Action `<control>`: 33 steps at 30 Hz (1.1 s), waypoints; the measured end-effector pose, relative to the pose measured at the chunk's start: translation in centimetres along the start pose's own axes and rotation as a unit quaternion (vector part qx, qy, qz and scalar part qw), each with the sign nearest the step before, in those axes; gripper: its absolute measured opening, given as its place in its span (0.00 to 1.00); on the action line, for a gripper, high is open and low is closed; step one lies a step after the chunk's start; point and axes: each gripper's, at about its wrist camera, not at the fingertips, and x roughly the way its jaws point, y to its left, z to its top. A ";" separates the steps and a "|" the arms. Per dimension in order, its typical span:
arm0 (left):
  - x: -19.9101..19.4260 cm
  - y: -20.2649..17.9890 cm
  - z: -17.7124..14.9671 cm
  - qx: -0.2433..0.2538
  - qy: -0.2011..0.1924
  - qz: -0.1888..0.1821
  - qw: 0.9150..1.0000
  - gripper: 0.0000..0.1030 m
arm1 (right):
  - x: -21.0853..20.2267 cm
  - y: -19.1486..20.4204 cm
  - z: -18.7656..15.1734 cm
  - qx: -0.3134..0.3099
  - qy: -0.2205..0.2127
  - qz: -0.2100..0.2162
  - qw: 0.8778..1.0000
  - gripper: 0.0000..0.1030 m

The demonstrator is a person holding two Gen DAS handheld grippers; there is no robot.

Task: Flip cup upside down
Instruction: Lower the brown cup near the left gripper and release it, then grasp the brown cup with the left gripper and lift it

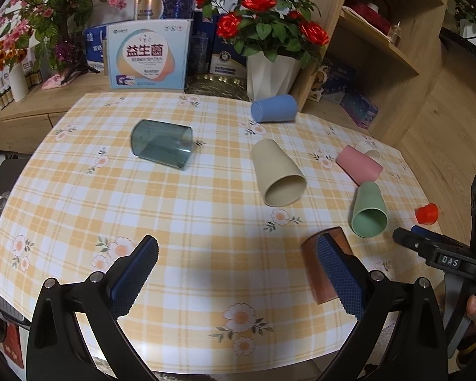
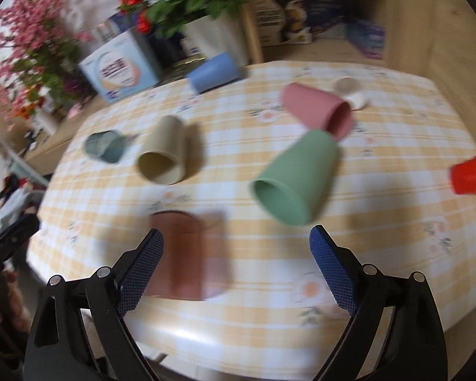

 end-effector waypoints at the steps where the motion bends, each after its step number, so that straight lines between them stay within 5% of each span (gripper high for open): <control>1: 0.2 -0.3 0.0 0.001 0.004 -0.002 1.000 0.94 | 0.0 -0.6 0.0 0.004 -0.002 -0.009 1.000 0.87; 14: 6.8 -7.4 0.8 0.007 0.103 -0.051 0.993 0.94 | -0.2 -5.3 -0.6 0.024 -0.026 -0.039 0.999 0.87; 19: 10.1 -9.5 0.7 -0.012 0.153 -0.061 0.986 0.83 | 0.2 -6.7 -0.5 0.032 -0.027 -0.042 0.998 0.87; 33: 15.9 -9.7 0.7 -0.090 0.229 -0.052 0.968 0.76 | 1.2 -8.5 -0.6 0.054 -0.016 -0.026 0.998 0.87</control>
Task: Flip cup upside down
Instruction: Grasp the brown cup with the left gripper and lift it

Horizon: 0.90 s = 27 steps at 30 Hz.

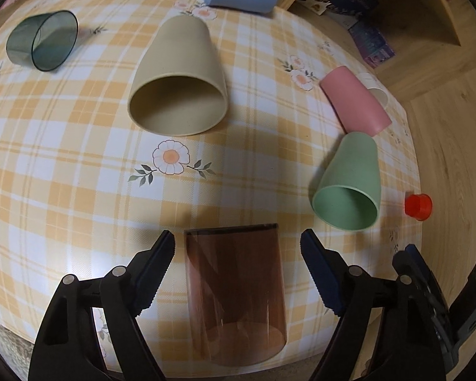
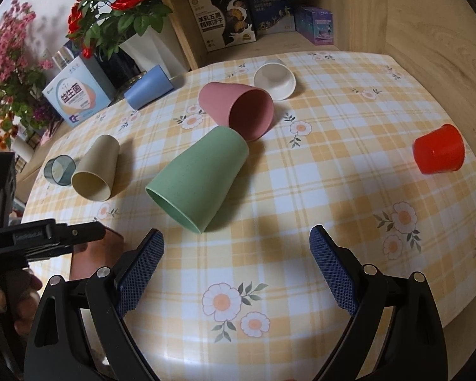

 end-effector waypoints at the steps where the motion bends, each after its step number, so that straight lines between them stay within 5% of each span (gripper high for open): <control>1: 0.2 0.0 0.1 -0.002 0.002 0.001 1.000 0.75 | 0.1 0.0 0.0 0.000 0.001 0.001 1.000 0.87; 15: 1.4 0.6 0.0 0.004 0.015 -0.007 1.000 0.62 | 0.2 0.1 0.1 0.000 0.007 0.000 1.000 0.87; 21: -2.0 2.3 -1.8 0.032 -0.033 -0.033 0.998 0.61 | -0.2 0.2 0.1 -0.002 0.004 0.001 1.000 0.87; 27: -6.8 5.5 -3.6 0.048 -0.108 -0.014 0.993 0.60 | -0.1 0.5 0.1 -0.004 0.010 0.002 1.000 0.87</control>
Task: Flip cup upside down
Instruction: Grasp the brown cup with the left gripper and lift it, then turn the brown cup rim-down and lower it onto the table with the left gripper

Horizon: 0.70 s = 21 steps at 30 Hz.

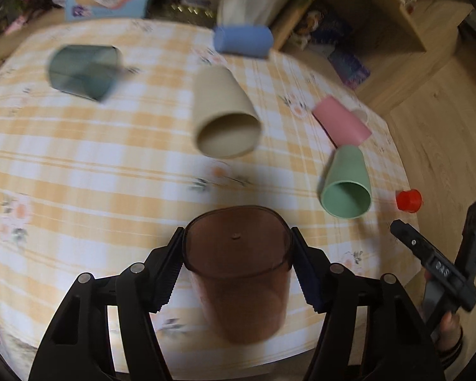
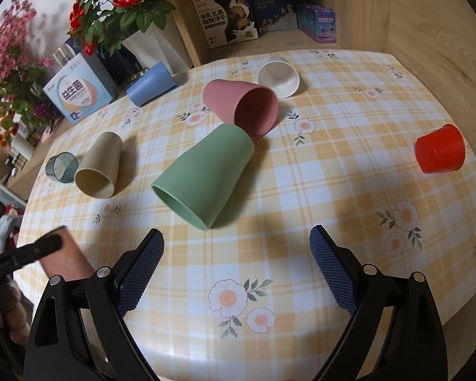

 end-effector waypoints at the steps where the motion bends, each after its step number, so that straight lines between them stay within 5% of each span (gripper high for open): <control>1: -0.6 0.6 -0.1 -0.002 -0.007 0.004 1.000 0.60 | 0.1 0.2 0.0 -0.002 0.002 0.000 1.000 0.87; 12: -5.8 8.1 -0.1 -0.049 -0.087 0.084 0.991 0.59 | -0.1 2.0 -0.2 -0.024 0.004 -0.003 1.000 0.87; 21: -6.0 10.3 0.0 -0.049 -0.104 0.133 0.984 0.59 | -0.2 2.5 -0.3 -0.030 0.009 -0.008 0.999 0.87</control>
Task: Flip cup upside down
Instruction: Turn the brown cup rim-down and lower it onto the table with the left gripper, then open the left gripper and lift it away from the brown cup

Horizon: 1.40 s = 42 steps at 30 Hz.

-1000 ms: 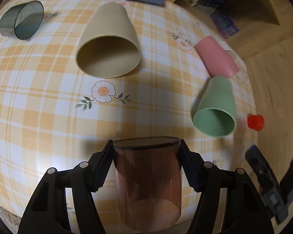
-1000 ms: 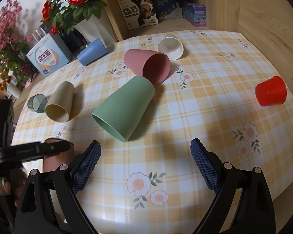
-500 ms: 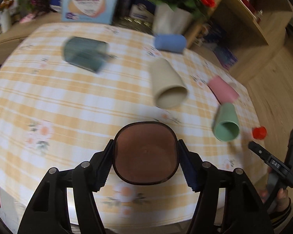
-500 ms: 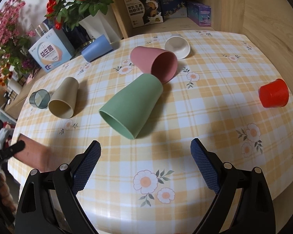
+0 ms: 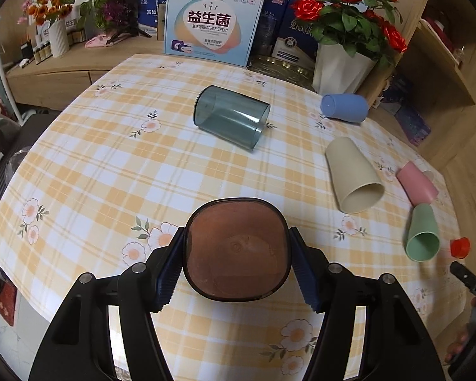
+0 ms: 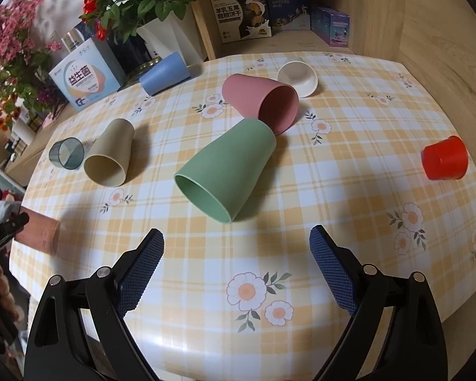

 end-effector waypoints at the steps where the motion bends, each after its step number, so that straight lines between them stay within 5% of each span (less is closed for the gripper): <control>1: 0.0 -0.1 0.0 0.002 -0.003 0.002 1.000 0.59 | 0.0 0.0 0.0 -0.001 0.000 -0.001 1.000 0.87; 22: 0.7 -3.3 -0.6 0.044 -0.014 0.033 0.998 0.59 | -0.4 0.0 -0.2 0.003 0.002 -0.001 1.000 0.87; 32: 0.8 -3.6 -0.6 0.038 -0.001 0.016 0.999 0.60 | -0.6 -0.1 -0.3 0.006 0.000 -0.001 1.000 0.87; 42: -3.1 -4.6 1.1 0.047 -0.029 -0.001 0.998 0.85 | -4.1 0.8 1.0 -0.001 -0.035 0.001 0.999 0.87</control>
